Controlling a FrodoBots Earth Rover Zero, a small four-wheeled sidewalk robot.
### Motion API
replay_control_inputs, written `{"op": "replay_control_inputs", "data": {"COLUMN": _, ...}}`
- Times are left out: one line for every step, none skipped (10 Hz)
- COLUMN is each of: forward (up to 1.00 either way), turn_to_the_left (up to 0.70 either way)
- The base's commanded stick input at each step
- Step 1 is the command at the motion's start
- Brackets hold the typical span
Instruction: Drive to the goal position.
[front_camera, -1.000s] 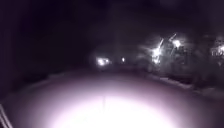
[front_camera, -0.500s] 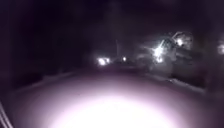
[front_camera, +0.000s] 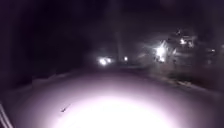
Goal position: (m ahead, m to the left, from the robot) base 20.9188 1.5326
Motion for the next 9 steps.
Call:
{"op": "replay_control_inputs", "data": {"forward": 1.00, "turn_to_the_left": 0.00}}
{"op": "replay_control_inputs", "data": {"forward": 1.00, "turn_to_the_left": 0.00}}
{"op": "replay_control_inputs", "data": {"forward": 1.00, "turn_to_the_left": 0.00}}
{"op": "replay_control_inputs", "data": {"forward": 1.00, "turn_to_the_left": 0.00}}
{"op": "replay_control_inputs", "data": {"forward": 1.00, "turn_to_the_left": 0.00}}
{"op": "replay_control_inputs", "data": {"forward": 1.00, "turn_to_the_left": 0.00}}
{"op": "replay_control_inputs", "data": {"forward": 1.00, "turn_to_the_left": 0.00}}
{"op": "replay_control_inputs", "data": {"forward": 1.00, "turn_to_the_left": 0.00}}
{"op": "replay_control_inputs", "data": {"forward": 1.00, "turn_to_the_left": 0.00}}
